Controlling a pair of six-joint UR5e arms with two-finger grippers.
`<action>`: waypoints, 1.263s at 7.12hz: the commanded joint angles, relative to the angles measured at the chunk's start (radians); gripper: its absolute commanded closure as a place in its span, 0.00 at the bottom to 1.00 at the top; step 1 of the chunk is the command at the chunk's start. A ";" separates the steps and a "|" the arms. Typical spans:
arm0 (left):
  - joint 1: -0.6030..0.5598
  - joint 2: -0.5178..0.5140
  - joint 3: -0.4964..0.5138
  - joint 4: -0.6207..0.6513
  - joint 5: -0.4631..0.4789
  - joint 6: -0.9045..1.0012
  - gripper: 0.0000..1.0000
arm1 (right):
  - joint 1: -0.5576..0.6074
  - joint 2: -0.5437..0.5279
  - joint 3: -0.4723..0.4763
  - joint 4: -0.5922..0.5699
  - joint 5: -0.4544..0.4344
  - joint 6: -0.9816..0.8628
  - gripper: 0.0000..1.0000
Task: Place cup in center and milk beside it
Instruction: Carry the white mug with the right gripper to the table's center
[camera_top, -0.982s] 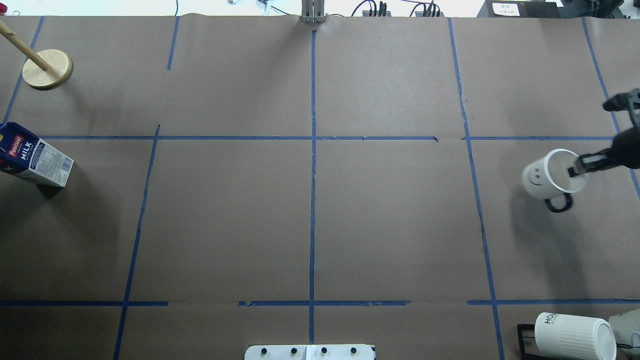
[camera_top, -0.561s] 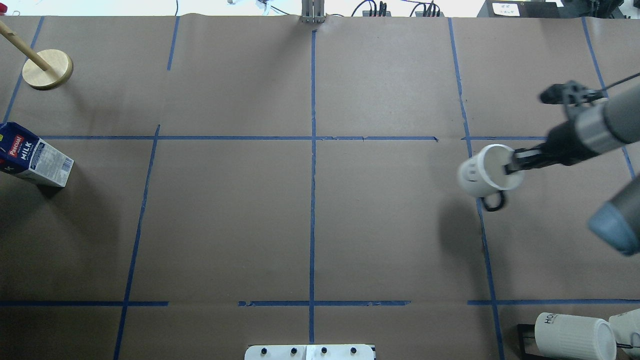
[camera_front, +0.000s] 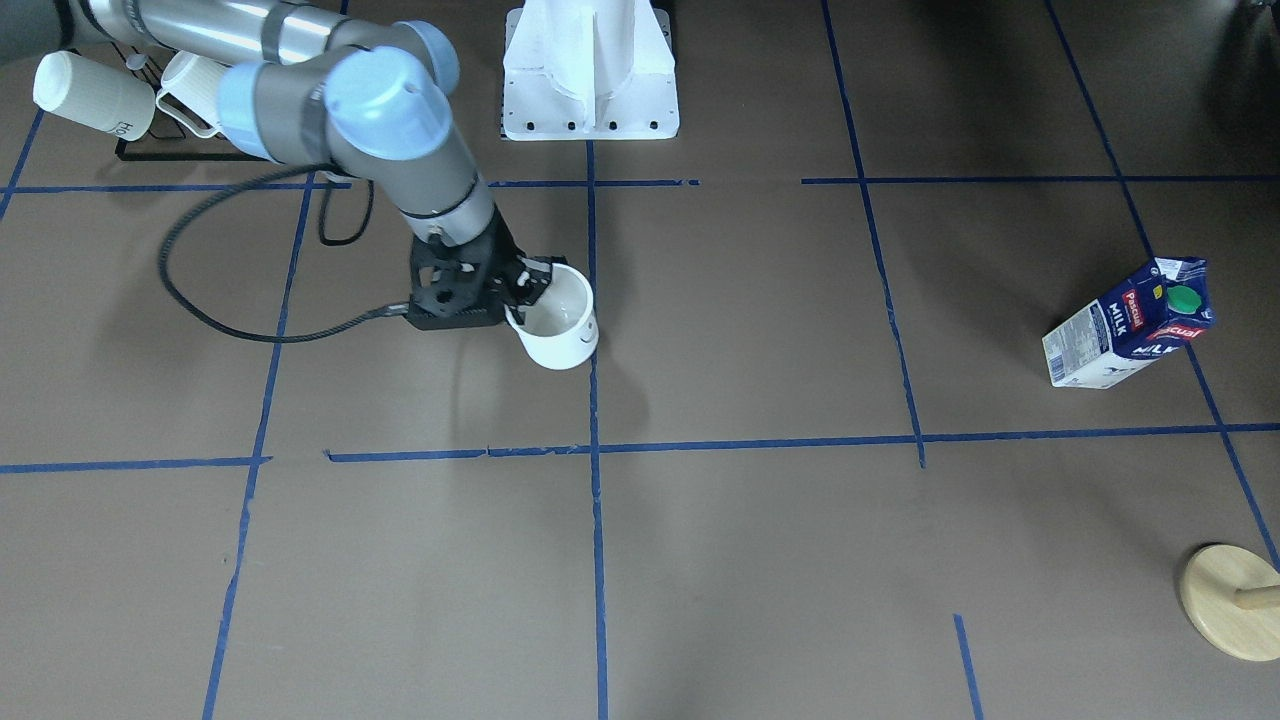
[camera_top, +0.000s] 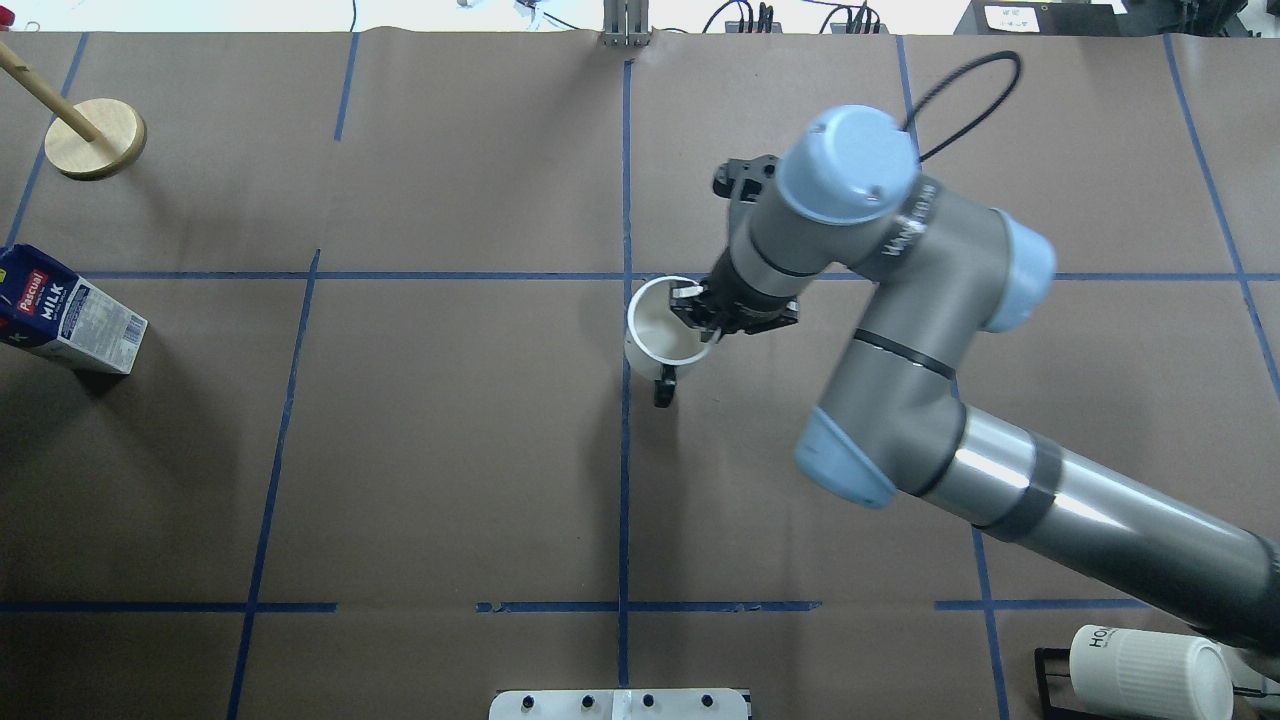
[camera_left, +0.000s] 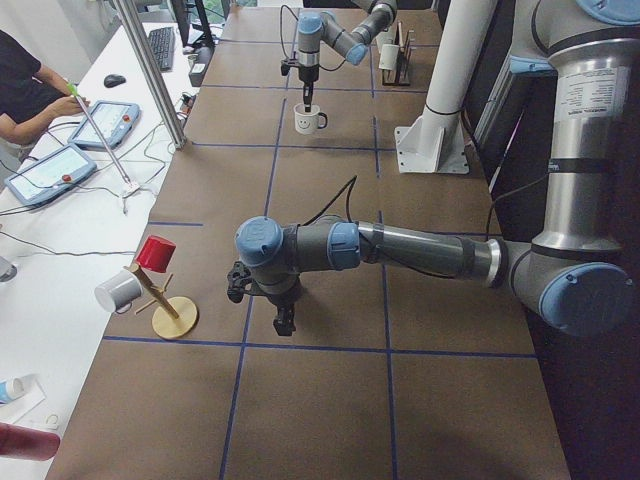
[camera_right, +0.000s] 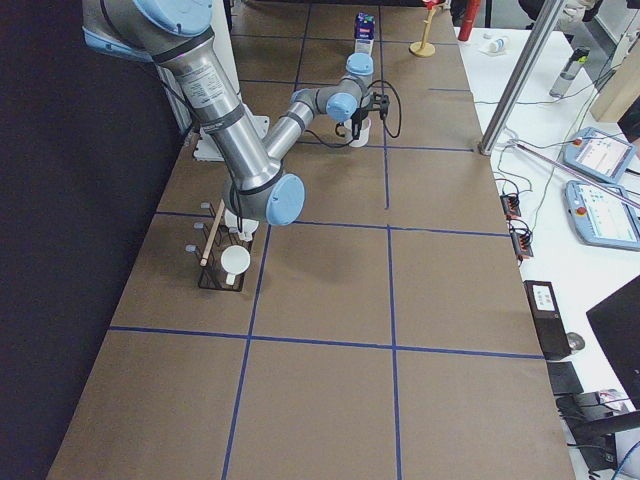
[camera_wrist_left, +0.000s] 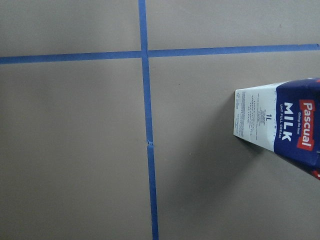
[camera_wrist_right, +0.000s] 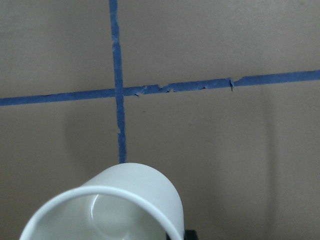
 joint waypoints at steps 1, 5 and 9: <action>0.000 0.000 0.001 0.000 0.000 0.000 0.00 | -0.004 0.017 -0.056 -0.007 -0.029 -0.032 1.00; 0.000 0.000 0.001 0.000 -0.001 0.000 0.00 | -0.004 0.023 -0.101 0.017 -0.031 -0.024 0.98; 0.000 0.000 0.000 0.000 -0.001 0.000 0.00 | -0.005 0.029 -0.125 0.065 -0.031 -0.024 0.94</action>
